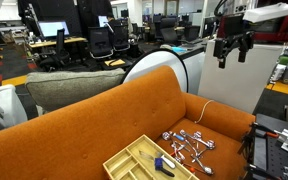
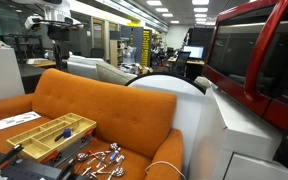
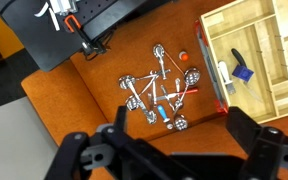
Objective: Open the microwave door
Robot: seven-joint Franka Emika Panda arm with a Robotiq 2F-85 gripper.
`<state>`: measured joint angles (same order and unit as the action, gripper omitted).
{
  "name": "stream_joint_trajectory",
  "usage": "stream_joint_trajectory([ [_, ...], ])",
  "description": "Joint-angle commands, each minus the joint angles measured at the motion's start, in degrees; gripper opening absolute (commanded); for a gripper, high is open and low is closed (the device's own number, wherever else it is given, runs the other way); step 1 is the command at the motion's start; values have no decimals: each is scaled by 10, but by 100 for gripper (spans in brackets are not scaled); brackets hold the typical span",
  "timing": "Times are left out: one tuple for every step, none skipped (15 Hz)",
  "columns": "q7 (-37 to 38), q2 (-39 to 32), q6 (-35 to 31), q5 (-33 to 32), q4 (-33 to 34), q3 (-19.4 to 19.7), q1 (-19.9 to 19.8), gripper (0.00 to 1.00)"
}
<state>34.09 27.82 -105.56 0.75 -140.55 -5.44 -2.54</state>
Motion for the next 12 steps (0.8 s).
stream_joint_trajectory([
  [60,-9,-6,4,-3,14,-44,100],
  [74,-8,-8,0,-7,23,-58,100],
  [89,-9,-9,-3,-8,33,-73,100],
  [99,-4,-12,-8,-12,46,-89,100],
  [114,-3,-14,-12,-14,55,-104,100],
  [127,2,-15,-17,-16,67,-119,100],
  [143,4,-16,-21,-17,76,-133,100],
  [159,9,-20,-26,-19,84,-147,100],
  [176,12,-21,-31,-20,92,-159,100],
  [141,-1,-4,-28,-8,94,-144,100],
  [151,2,-4,-29,-8,100,-152,100],
  [157,5,-5,-29,-9,101,-155,100],
])
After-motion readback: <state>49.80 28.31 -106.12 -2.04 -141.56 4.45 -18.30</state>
